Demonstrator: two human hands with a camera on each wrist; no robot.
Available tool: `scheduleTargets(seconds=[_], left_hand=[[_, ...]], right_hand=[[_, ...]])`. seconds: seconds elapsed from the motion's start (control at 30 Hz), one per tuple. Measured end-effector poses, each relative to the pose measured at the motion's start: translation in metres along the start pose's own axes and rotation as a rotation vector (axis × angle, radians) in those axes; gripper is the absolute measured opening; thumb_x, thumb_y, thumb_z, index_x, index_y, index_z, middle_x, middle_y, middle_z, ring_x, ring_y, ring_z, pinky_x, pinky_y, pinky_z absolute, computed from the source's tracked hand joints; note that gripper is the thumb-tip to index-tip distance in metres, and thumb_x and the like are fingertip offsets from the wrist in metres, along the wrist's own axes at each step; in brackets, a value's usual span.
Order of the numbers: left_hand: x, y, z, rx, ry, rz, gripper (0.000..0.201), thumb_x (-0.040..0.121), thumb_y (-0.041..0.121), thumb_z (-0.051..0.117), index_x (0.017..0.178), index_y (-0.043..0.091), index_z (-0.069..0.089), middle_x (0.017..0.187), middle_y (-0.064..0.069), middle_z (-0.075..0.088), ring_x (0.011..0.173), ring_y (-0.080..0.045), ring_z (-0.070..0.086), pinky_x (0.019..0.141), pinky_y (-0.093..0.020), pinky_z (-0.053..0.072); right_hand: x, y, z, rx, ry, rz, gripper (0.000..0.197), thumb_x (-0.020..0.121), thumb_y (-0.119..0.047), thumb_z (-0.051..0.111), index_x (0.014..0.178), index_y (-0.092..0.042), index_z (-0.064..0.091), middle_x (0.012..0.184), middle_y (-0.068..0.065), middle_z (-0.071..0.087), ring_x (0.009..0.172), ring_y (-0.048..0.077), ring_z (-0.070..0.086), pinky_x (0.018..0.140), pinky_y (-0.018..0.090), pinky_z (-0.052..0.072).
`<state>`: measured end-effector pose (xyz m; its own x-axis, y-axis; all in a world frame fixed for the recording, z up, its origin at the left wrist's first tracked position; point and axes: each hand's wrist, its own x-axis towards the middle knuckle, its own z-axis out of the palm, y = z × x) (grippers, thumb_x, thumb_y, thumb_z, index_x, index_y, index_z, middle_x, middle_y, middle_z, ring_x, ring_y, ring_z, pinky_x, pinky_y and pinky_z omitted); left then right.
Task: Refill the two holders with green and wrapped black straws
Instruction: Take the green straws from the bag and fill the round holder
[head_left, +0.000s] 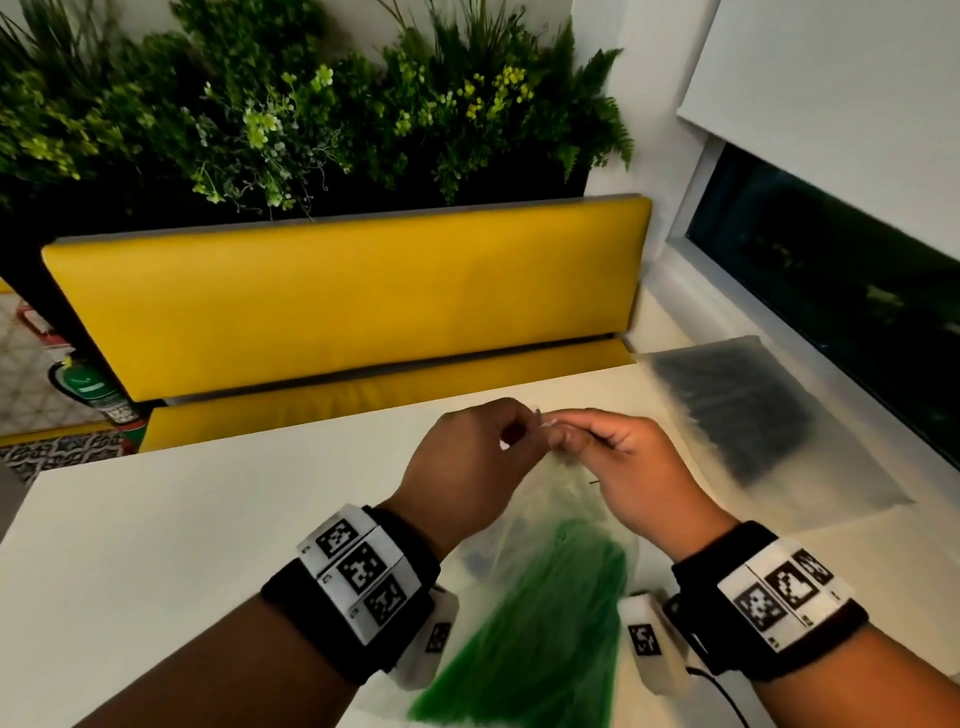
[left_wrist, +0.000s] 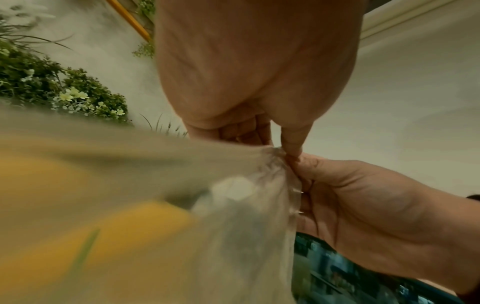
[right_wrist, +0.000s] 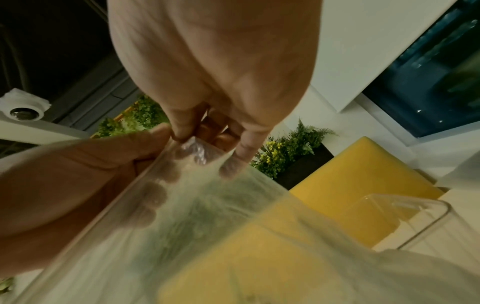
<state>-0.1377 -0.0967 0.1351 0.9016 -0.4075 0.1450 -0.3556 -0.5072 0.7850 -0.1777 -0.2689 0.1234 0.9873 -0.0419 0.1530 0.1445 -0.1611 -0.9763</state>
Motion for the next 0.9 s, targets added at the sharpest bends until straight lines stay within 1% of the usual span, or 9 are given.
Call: scheduleTargets(seconds=[0.13, 0.33, 0.47, 0.57, 0.67, 0.73, 0.8, 0.83, 0.9], left_hand=[[0.013, -0.003, 0.007, 0.033, -0.019, 0.009, 0.023, 0.090, 0.055, 0.061, 0.089, 0.033, 0.065, 0.073, 0.005, 0.071, 0.065, -0.012, 0.067, 0.065, -0.039, 0.055], [-0.005, -0.027, 0.002, 0.305, -0.054, 0.056, 0.025, 0.096, 0.050, 0.053, 0.092, 0.027, 0.063, 0.085, 0.009, 0.071, 0.073, -0.012, 0.065, 0.068, -0.033, 0.055], [-0.047, -0.064, -0.011, 0.362, -0.126, -0.028, 0.025, 0.094, 0.049, 0.052, 0.088, 0.025, 0.055, 0.080, 0.005, 0.068, 0.074, -0.016, 0.066, 0.068, -0.036, 0.054], [-0.085, -0.088, -0.029, 0.388, -0.216, -0.159, 0.026, 0.092, 0.050, 0.054, 0.082, 0.027, 0.050, 0.076, 0.010, 0.065, 0.069, -0.010, 0.060, 0.065, -0.028, 0.050], [-0.106, -0.098, -0.047, 0.408, -0.413, -0.199, 0.020, 0.087, 0.054, 0.054, 0.077, 0.037, 0.048, 0.077, 0.022, 0.062, 0.067, -0.003, 0.057, 0.066, -0.020, 0.047], [-0.103, -0.091, -0.048, 0.401, -0.488, -0.166, 0.010, 0.086, 0.060, 0.053, 0.089, 0.051, 0.051, 0.091, 0.030, 0.061, 0.083, 0.007, 0.058, 0.075, -0.013, 0.047], [-0.089, -0.078, -0.041, 0.324, -0.450, -0.128, 0.026, 0.088, 0.065, 0.052, 0.112, 0.056, 0.050, 0.105, 0.035, 0.056, 0.095, 0.008, 0.059, 0.081, -0.012, 0.044], [-0.079, -0.073, -0.032, 0.255, -0.442, -0.111, 0.027, 0.090, 0.064, 0.050, 0.113, 0.050, 0.056, 0.104, 0.030, 0.061, 0.092, 0.004, 0.062, 0.081, -0.016, 0.047], [-0.061, -0.061, -0.013, 0.129, -0.481, -0.097, 0.030, 0.097, 0.052, 0.049, 0.096, 0.028, 0.067, 0.089, 0.008, 0.072, 0.078, -0.008, 0.068, 0.078, -0.031, 0.055]], right_hand=[[0.013, 0.002, -0.010, -0.024, 0.043, 0.040, 0.022, 0.086, 0.001, 0.067, 0.085, -0.020, 0.075, 0.083, -0.002, 0.077, 0.078, 0.006, 0.069, 0.070, 0.014, 0.050], [0.016, 0.013, -0.026, -0.154, 0.115, 0.064, 0.019, 0.093, -0.008, 0.062, 0.087, -0.025, 0.071, 0.086, -0.005, 0.072, 0.083, 0.011, 0.062, 0.082, 0.031, 0.053], [0.014, 0.013, -0.042, -0.164, 0.193, 0.066, 0.015, 0.095, -0.006, 0.058, 0.091, -0.017, 0.067, 0.081, -0.012, 0.071, 0.081, 0.000, 0.063, 0.078, 0.017, 0.049], [0.010, 0.016, -0.047, -0.161, 0.227, 0.078, 0.017, 0.095, -0.009, 0.058, 0.090, -0.022, 0.067, 0.084, -0.009, 0.071, 0.085, 0.004, 0.065, 0.080, 0.020, 0.048], [0.005, 0.015, -0.043, -0.172, 0.211, 0.083, 0.019, 0.095, -0.008, 0.058, 0.090, -0.024, 0.067, 0.086, -0.008, 0.071, 0.086, 0.004, 0.065, 0.079, 0.017, 0.049], [0.002, 0.013, -0.037, -0.152, 0.159, 0.088, 0.020, 0.095, -0.006, 0.057, 0.091, -0.023, 0.067, 0.089, -0.004, 0.071, 0.089, 0.008, 0.065, 0.081, 0.019, 0.049], [0.000, 0.010, -0.028, -0.114, 0.082, 0.119, 0.024, 0.094, -0.005, 0.057, 0.090, -0.026, 0.068, 0.095, 0.002, 0.072, 0.096, 0.014, 0.066, 0.087, 0.026, 0.050], [0.000, 0.009, -0.022, -0.098, 0.063, 0.131, 0.025, 0.094, -0.006, 0.058, 0.090, -0.029, 0.068, 0.099, 0.002, 0.072, 0.100, 0.015, 0.066, 0.091, 0.030, 0.050], [-0.004, 0.006, -0.012, -0.113, 0.143, 0.126, 0.019, 0.092, -0.015, 0.062, 0.093, -0.033, 0.066, 0.108, -0.002, 0.069, 0.107, 0.012, 0.063, 0.097, 0.031, 0.049]])
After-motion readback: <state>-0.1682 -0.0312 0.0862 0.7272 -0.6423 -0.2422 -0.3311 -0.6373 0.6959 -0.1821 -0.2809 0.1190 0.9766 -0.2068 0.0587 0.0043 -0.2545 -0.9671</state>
